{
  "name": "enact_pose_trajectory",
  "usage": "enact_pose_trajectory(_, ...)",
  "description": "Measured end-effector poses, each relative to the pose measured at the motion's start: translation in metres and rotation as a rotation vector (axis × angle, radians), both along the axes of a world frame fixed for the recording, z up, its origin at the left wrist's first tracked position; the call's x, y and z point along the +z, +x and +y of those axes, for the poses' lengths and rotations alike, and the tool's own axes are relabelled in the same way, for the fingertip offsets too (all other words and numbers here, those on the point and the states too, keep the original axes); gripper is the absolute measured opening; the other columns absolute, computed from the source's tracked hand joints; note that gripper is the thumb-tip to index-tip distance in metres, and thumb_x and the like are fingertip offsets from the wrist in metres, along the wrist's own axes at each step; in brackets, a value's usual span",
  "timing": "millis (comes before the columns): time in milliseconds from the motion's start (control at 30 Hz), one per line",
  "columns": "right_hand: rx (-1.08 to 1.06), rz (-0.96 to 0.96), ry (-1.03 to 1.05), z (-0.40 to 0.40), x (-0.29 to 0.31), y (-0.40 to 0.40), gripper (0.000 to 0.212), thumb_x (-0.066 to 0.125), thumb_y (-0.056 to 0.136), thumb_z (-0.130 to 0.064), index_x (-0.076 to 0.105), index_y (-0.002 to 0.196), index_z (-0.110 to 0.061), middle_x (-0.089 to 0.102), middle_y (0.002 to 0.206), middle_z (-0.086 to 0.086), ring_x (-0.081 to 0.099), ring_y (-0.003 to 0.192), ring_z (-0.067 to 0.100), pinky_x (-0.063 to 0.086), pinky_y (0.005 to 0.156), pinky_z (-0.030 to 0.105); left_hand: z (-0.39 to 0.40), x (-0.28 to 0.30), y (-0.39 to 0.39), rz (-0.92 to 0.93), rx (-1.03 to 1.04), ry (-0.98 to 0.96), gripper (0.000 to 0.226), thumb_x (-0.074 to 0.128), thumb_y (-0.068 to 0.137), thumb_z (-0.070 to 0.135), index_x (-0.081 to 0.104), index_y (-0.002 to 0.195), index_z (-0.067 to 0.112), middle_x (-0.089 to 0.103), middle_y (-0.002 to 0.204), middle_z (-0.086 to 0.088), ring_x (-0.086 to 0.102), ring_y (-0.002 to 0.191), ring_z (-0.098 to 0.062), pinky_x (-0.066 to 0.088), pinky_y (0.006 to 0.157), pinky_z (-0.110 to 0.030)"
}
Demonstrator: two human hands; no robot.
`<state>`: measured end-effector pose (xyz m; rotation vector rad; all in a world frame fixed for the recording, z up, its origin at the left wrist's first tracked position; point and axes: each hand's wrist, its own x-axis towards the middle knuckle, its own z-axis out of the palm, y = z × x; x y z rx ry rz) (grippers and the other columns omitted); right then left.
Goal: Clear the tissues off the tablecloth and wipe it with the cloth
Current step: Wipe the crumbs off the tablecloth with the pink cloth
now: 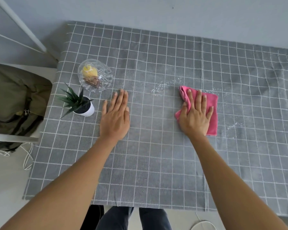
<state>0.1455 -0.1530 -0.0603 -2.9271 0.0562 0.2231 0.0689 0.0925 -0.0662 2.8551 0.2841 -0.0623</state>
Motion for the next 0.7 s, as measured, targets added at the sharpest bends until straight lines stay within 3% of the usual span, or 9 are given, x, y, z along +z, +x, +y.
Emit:
enact_pose_trajectory(233,-0.005,0.034,0.002,-0.003,-0.001,0.001,0.055,0.013,0.099,-0.043,-0.016,0.145,-0.043,-0.014,0.160,-0.006,-0.016,0.147,0.014,-0.013,0.117,0.047,0.007,0.001,0.021,-0.012,-0.037,-0.062,0.054,0.002,0.098,0.037,-0.008,0.149,0.025,-0.014,0.157,0.011,-0.017,0.144,-0.006,-0.016,0.116,-0.033)
enact_pose_trajectory(467,-0.102,0.042,0.064,0.028,0.000,0.014,0.054,0.001,0.095,-0.053,-0.014,0.147,-0.044,-0.018,0.159,-0.006,-0.021,0.145,0.013,-0.016,0.115,0.049,0.021,-0.006,0.071,-0.017,-0.109,-0.072,0.051,0.011,0.103,0.033,-0.006,0.150,0.020,-0.012,0.158,0.006,-0.011,0.147,-0.010,-0.009,0.119,-0.028)
enact_pose_trajectory(700,0.156,0.066,0.093,0.110,0.004,0.032,0.058,-0.008,0.092,-0.055,-0.018,0.147,-0.040,-0.024,0.157,-0.002,-0.026,0.143,0.019,-0.020,0.113,0.051,0.017,-0.006,0.067,-0.063,-0.087,-0.015,0.056,0.004,0.098,0.036,-0.001,0.151,0.019,-0.007,0.159,0.006,-0.007,0.146,-0.007,-0.007,0.119,-0.028)
